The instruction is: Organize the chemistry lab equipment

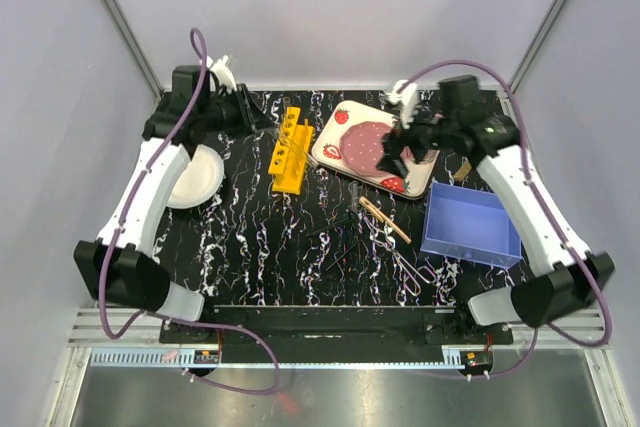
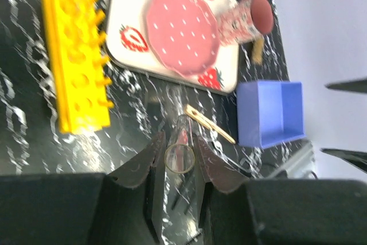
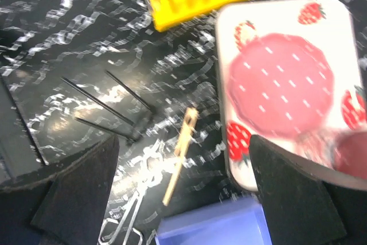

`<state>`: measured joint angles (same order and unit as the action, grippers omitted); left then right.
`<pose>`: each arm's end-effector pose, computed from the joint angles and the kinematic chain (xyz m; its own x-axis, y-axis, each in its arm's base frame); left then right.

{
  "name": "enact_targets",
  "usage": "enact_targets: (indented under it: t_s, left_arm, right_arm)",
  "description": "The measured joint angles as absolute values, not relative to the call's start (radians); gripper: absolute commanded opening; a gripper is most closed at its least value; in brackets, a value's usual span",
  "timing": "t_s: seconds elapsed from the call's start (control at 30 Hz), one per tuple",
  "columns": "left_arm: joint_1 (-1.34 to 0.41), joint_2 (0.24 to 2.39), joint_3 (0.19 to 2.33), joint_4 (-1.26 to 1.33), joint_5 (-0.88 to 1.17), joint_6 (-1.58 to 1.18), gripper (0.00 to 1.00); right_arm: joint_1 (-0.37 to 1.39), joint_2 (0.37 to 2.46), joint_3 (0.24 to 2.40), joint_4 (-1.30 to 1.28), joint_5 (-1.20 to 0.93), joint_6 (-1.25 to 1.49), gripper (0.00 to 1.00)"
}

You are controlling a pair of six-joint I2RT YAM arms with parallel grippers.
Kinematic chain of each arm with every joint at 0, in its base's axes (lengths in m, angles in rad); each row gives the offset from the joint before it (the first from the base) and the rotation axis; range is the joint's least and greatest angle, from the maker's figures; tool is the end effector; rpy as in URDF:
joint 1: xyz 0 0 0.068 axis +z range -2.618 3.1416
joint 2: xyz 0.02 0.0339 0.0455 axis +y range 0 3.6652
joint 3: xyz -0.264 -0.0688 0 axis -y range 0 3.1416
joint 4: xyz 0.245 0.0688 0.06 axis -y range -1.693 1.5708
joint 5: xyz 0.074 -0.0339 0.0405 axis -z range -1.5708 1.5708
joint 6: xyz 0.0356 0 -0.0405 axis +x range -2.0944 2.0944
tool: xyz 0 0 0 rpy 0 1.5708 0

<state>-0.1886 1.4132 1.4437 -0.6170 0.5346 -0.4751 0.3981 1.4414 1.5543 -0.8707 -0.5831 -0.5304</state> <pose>0.2999 -0.0757 0.3838 -0.7479 -0.2580 -0.6117 0.2654 0.7283 -0.6317 0.2671 0.1336 0.3912 -0.1963 -0.5407 -0.8180 -0.9177 0.3952 -0.0410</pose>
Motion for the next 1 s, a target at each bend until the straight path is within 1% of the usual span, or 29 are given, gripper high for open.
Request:
enact_targets:
  t_s: [0.1, 0.23, 0.4, 0.53, 0.67, 1.0]
  left_arm:
    - [-0.174, 1.506, 1.596, -0.686, 0.487, -0.430, 0.15]
    - [-0.172, 1.639, 1.793, -0.751, 0.443, -0.393, 0.15]
    - [-0.172, 1.773, 2.014, -0.823, 0.388, -0.371, 0.15]
    - [-0.172, 1.859, 2.164, -0.843, 0.339, -0.369, 0.15]
    - [-0.172, 1.917, 2.246, -0.846, 0.299, -0.370, 0.15]
    - [-0.179, 2.037, 2.328, -0.823, 0.216, -0.411, 0.15]
  right_arm:
    - [0.284, 1.323, 1.459, -0.831, -0.578, -0.527, 1.00]
    - [0.270, 1.228, 1.335, -0.816, -0.600, -0.525, 1.00]
    - [0.260, 1.231, 1.188, -0.767, -0.649, -0.506, 1.00]
    - [0.236, 1.247, 1.127, -0.742, -0.693, -0.488, 1.00]
    - [0.222, 1.248, 1.104, -0.718, -0.728, -0.475, 1.00]
    - [0.220, 1.258, 1.092, -0.699, -0.800, -0.463, 1.00]
